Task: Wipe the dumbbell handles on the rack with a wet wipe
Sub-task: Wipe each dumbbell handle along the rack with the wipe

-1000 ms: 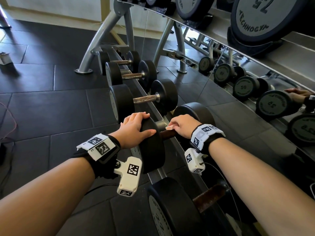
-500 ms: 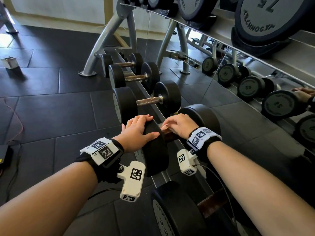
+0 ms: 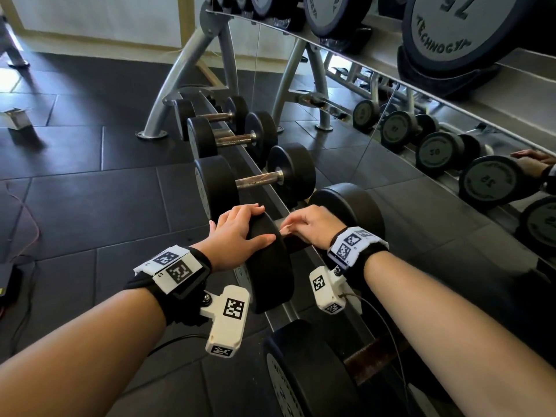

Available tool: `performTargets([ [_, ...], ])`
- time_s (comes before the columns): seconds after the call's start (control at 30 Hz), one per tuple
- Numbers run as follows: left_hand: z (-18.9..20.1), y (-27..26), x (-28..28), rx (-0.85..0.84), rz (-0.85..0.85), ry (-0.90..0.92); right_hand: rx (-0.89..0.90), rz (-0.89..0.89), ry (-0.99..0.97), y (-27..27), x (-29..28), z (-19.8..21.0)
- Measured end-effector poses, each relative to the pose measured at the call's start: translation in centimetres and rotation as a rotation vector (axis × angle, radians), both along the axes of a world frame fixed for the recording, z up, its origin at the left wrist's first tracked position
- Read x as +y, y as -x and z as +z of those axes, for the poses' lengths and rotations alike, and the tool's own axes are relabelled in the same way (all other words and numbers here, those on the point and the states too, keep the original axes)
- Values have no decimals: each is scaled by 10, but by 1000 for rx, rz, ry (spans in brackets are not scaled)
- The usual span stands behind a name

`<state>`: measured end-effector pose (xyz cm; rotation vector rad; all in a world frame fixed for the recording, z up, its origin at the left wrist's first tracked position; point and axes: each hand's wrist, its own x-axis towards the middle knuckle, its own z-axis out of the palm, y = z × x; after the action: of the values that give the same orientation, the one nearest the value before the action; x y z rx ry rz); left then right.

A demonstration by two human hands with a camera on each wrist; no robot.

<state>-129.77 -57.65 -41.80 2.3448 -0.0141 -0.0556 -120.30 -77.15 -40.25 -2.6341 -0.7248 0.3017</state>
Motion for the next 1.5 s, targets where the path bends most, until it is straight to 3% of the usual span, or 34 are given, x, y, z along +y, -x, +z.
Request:
performTargets([
  [0.1,0,0,0,0,-1,3,-164,-35,236,-6,-8,4],
  [0.2,0,0,1,2,-3,-2,-164,-26,408,-2,-6,0],
  [0.43,2,0,1,2,2,-12,22,140,93,12,5,-5],
  [0.53,2,0,1,6,0,-3,-5,42,16,3,-8,6],
  [0.6,1,0,0,4,3,5,-133,-56,136,-3,-15,8],
  [0.67,1,0,0,3,2,3,-170,-73,347,0,-13,2],
  [0.7,1,0,0,3,1,2,-161,-67,360,2,-11,-2],
  [0.87,5,1,1,20,-10,-6,146,-40,-64,12,-6,1],
  [0.93,6,1,1,34,-2,-13,122,-84,-137,9,-11,10],
  [1.03,10,4,-2,49,6,-15,-31,-161,-98,11,-25,13],
  [1.13,12,4,-2,65,22,-32,-60,-188,-21,20,-26,1],
  [1.23,11,1,-1,69,31,-49,-84,-212,-90,20,-16,-5],
  [1.37,4,-3,3,47,4,-60,-7,-155,43,13,5,-7],
  [1.5,0,-6,7,-10,-24,-152,165,-114,-40,3,16,7],
])
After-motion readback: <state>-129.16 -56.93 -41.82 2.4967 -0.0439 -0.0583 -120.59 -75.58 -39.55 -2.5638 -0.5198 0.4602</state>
